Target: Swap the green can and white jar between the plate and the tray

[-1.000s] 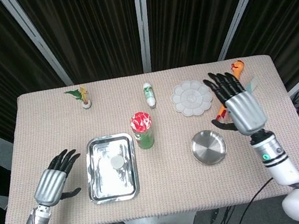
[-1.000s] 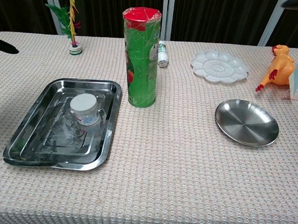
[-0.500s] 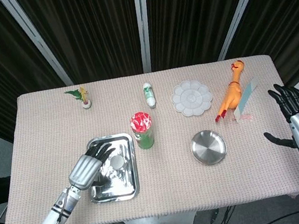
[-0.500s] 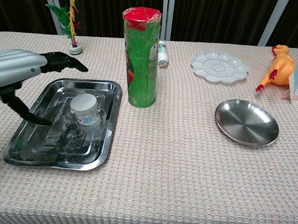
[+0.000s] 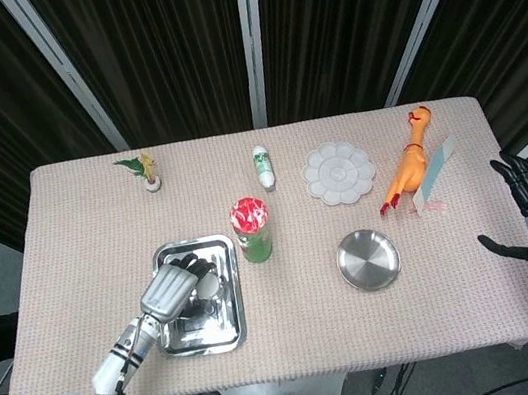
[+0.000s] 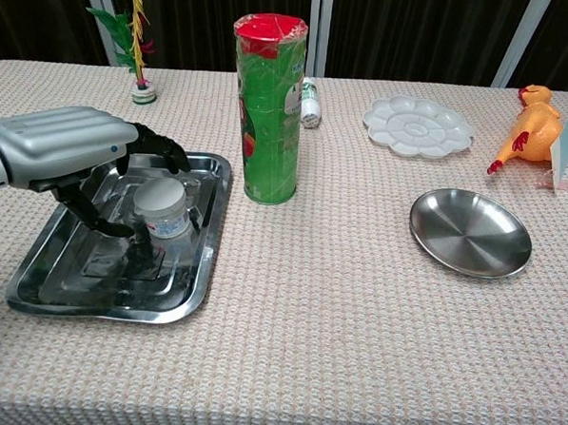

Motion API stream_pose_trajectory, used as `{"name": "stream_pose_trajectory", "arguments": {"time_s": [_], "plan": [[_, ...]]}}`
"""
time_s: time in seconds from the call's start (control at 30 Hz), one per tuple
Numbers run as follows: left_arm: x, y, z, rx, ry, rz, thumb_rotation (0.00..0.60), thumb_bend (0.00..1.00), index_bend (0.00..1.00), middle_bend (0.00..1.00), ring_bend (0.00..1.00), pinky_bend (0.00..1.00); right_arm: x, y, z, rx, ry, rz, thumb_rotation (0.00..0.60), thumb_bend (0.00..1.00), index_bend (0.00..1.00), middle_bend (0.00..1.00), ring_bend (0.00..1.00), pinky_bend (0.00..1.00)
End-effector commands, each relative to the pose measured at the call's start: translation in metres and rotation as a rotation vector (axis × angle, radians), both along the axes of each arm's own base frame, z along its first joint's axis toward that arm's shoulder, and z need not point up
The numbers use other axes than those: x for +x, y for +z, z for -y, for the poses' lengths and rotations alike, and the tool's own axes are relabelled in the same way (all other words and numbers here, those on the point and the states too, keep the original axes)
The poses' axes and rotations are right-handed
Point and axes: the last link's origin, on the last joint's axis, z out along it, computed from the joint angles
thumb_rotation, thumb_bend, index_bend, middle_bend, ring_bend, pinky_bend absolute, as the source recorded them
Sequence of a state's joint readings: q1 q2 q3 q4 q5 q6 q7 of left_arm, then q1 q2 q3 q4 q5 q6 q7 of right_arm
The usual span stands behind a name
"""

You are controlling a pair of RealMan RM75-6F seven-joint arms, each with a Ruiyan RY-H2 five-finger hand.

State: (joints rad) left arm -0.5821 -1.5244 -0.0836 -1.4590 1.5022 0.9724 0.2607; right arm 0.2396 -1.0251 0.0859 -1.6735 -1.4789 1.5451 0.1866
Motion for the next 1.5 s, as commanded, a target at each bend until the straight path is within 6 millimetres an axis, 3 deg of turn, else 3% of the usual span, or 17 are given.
{"name": "stream_pose_trajectory", "arguments": {"time_s": [0.03,0.23,1.1,1.3,1.5], "plan": [[0.0,-0.003,0.0,-0.001,0.001,-0.009,0.6,0.16,0.27,0.27,0.22,0.44,-0.002,0.0,0.0,-0.003,-0.006,0.012,0.6,0.07,0.0,0.0,0.0,0.0],[0.005,-0.003,0.002,0.005,-0.011,0.011,0.6,0.17,0.31,0.33,0.29,0.53,-0.006,0.001,0.001,-0.013,-0.022,0.021,0.6,0.08,0.0,0.0,0.0,0.0],[0.02,-0.006,0.003,-0.011,-0.033,0.056,0.6,0.26,0.43,0.44,0.41,0.64,-0.023,0.002,-0.001,-0.025,-0.06,0.04,0.6,0.1,0.0,0.0,0.0,0.0],[0.043,0.001,0.018,-0.018,-0.119,0.085,0.6,0.26,0.43,0.44,0.41,0.64,-0.025,0.005,-0.001,-0.034,-0.067,0.048,0.6,0.1,0.0,0.0,0.0,0.0],[0.083,-0.014,0.024,-0.046,-0.211,0.136,0.6,0.26,0.44,0.44,0.41,0.64,-0.032,0.008,-0.002,-0.038,-0.088,0.065,0.6,0.11,0.0,0.01,0.0,0.0]]}}
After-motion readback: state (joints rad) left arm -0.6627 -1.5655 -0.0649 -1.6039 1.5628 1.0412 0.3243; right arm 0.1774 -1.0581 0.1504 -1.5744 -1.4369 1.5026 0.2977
